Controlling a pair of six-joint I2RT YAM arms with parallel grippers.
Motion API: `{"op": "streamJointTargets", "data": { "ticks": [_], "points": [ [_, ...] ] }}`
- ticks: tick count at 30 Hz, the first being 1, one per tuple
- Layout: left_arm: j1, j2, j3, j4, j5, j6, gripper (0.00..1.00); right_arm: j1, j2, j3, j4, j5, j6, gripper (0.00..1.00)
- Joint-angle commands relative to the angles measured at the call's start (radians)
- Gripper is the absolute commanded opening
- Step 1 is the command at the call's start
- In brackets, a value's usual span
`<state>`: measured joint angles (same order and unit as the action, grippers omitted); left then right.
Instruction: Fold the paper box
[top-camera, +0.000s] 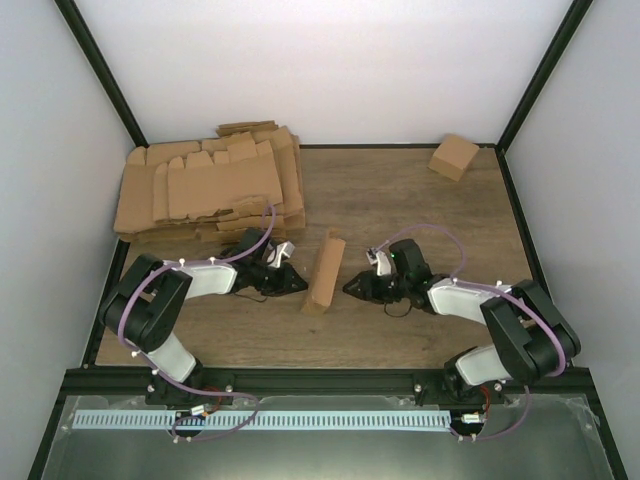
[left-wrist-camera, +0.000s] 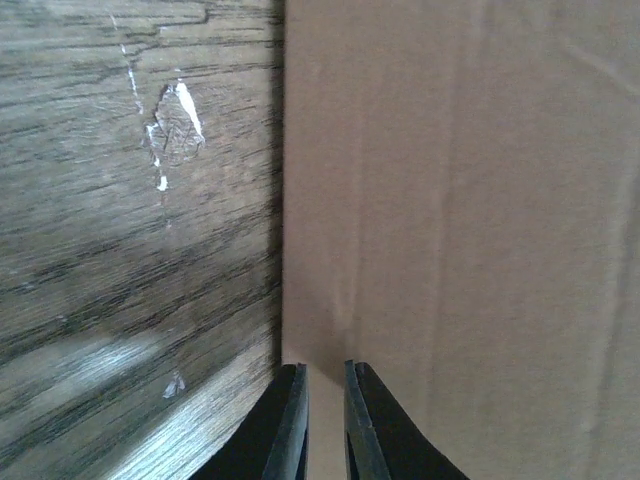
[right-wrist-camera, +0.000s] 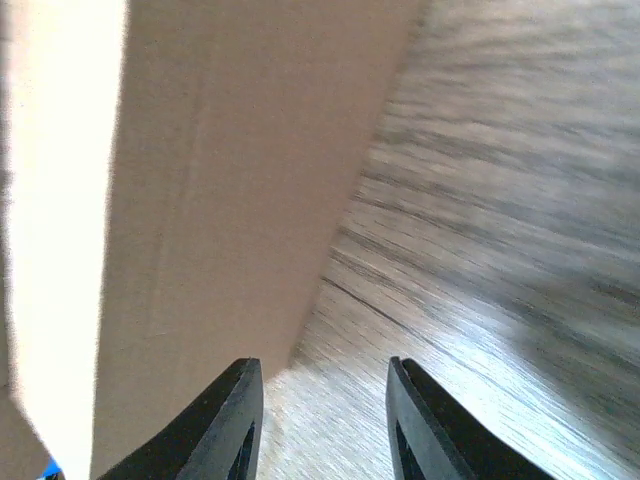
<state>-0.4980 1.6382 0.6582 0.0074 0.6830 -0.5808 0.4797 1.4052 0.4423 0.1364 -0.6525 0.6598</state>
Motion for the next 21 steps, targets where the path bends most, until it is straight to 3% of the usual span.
{"op": "streamJointTargets", "data": {
  "ticks": [1,15,21],
  "points": [
    [0.000,0.015,0.012,0.029,0.025,-0.006,0.14,0.040,0.014,0.077,0.032,-0.003,0.008,0.37],
    [0.000,-0.065,0.020,-0.034,-0.058,-0.004,0.21,0.066,-0.027,0.061,0.076,-0.003,0.009,0.39],
    [0.000,-0.103,0.015,-0.046,-0.082,-0.005,0.25,0.066,-0.088,0.032,0.126,-0.005,0.027,0.52]
  ]
}}
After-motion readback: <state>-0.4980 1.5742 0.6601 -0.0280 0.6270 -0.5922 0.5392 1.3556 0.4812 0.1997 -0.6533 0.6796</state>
